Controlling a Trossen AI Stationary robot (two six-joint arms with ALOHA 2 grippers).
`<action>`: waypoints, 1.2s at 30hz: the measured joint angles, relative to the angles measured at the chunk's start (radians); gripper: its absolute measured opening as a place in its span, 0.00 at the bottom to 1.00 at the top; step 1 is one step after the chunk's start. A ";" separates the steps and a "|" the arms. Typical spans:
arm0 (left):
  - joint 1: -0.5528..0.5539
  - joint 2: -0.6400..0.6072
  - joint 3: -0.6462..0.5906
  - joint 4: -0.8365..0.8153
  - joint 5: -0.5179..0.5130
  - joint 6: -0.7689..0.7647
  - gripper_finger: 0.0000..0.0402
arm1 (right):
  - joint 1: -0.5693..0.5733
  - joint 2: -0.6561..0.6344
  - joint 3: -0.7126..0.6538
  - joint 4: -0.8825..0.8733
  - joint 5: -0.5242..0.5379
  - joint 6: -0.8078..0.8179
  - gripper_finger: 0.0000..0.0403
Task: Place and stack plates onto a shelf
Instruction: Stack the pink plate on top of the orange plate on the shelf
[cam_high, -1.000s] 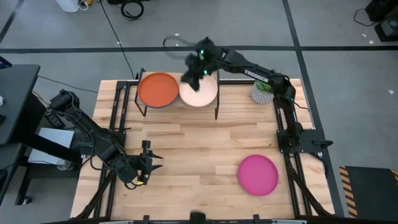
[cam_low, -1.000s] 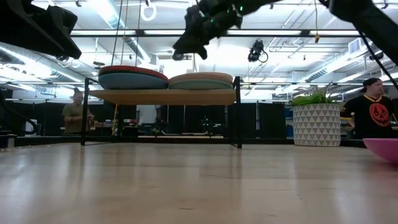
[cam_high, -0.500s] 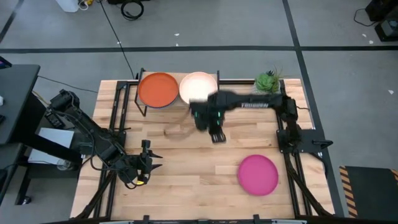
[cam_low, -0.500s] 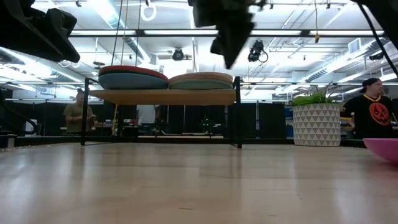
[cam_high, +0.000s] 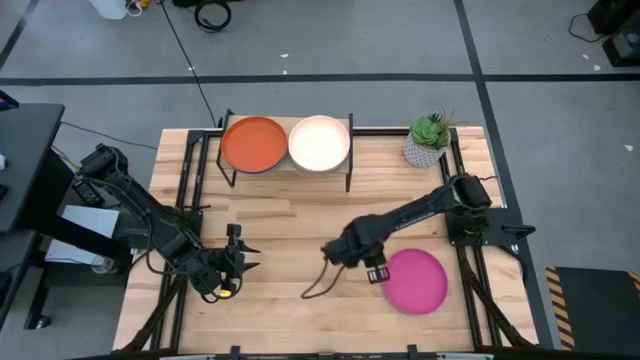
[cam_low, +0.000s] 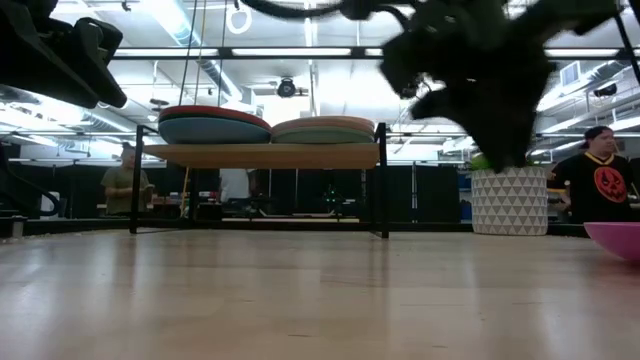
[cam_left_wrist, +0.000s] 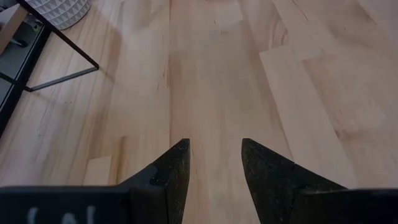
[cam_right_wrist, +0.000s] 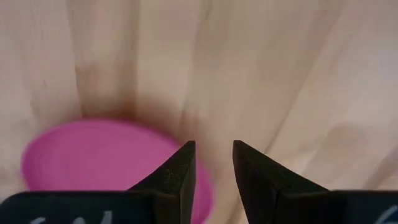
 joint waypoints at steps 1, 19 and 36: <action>0.000 0.000 0.000 0.000 0.000 0.000 0.38 | 0.009 -0.012 -0.029 0.007 -0.013 0.026 0.28; 0.000 0.000 0.000 0.000 0.000 0.012 0.38 | 0.059 -0.331 -0.551 0.260 -0.001 0.372 0.28; 0.000 0.000 0.000 0.000 0.000 0.011 0.38 | 0.043 -0.334 -0.669 0.367 -0.032 0.335 0.35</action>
